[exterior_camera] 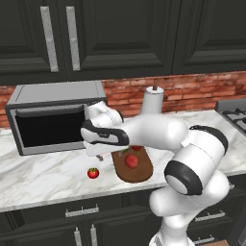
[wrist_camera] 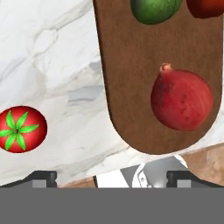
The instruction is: Place the avocado, onion, tomato, and bell pepper on the cutting board.
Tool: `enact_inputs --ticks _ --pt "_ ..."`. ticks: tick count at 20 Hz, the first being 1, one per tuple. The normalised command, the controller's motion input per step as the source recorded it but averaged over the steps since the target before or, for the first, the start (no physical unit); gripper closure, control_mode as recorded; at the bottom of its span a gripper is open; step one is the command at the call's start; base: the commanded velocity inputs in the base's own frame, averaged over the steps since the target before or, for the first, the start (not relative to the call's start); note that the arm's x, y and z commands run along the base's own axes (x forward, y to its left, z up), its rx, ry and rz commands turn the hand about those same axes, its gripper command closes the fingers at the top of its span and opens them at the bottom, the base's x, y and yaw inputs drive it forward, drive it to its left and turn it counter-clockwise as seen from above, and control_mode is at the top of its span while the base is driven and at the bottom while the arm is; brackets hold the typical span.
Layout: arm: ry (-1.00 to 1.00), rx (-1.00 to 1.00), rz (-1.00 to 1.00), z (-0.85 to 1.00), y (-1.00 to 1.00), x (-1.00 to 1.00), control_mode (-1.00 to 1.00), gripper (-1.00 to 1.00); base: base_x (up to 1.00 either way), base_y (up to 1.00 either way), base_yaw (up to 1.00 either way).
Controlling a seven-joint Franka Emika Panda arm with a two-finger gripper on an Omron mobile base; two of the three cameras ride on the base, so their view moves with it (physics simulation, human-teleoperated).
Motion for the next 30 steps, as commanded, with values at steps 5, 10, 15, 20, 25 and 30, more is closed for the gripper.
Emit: enact_inputs --ticks 5,10,15,20,25,30 --pt "-0.02 0.02 0.02 -0.01 0.3 -0.09 -1.0 -1.0 0.0 0.0 0.0" --pt "-0.05 0.0 0.11 -0.04 0.05 -0.24 -1.0 -1.0 0.0 0.0 0.0" --pt "-0.01 0.0 0.12 -0.08 0.16 -0.01 -1.0 -1.0 0.0 0.0 0.0" --pt "0.0 0.0 0.12 -0.18 0.32 0.03 -1.0 -1.0 0.0 0.0 0.0" --pt "0.0 0.0 0.12 -0.2 0.26 0.12 -1.0 -1.0 0.0 0.0 0.0" --pt "-0.02 0.0 0.1 -0.2 0.12 0.24 -1.0 -1.0 0.0 0.0 0.0"
